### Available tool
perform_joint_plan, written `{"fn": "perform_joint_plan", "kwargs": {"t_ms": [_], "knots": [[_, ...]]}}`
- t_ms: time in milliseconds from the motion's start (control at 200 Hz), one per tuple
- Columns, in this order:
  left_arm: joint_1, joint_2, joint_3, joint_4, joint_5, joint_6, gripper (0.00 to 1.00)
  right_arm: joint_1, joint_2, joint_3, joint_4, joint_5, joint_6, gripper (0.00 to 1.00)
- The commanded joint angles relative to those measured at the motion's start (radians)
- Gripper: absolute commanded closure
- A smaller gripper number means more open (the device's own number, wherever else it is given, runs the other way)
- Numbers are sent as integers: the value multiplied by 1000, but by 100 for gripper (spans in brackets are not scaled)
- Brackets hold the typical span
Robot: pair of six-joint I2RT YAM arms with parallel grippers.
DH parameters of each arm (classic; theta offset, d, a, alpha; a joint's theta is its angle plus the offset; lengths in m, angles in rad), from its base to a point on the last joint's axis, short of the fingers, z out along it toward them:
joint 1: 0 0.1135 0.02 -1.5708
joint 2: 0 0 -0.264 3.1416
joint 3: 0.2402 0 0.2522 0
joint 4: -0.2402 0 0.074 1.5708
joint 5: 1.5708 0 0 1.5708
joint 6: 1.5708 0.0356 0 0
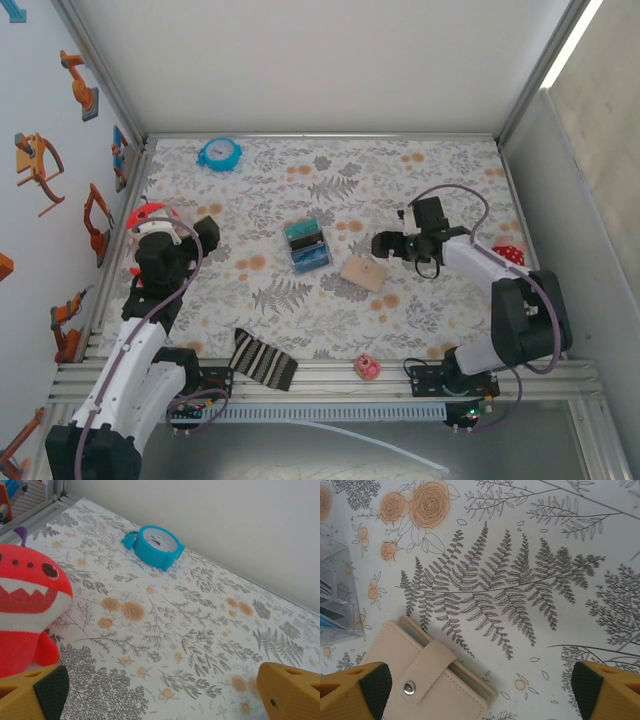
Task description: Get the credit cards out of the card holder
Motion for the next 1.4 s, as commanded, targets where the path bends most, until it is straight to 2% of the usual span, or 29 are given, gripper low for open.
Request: {"fn": "perform_joint_plan", "kwargs": {"t_ms": [0,521,871,1062,1352,1397], "knots": [[-9,1,-14,-44,31,-51,3,21,40,49,-25,-37,2,8],[-17,110,18,-39,41,-72,3,106,186,72,-20,-117,38,18],[-19,139,33,-38,48,-69,3,172,111,-6,-28,-184,157,30],[-23,151,40,-37,54,-68,3,235,90,-52,-15,-145,225,37],[-30,176,56,-40,57,-63,3,323,93,-46,-70,34,245,38],[-31,181,57,-40,57,-62,3,338,97,-39,-79,63,244,35]]}}
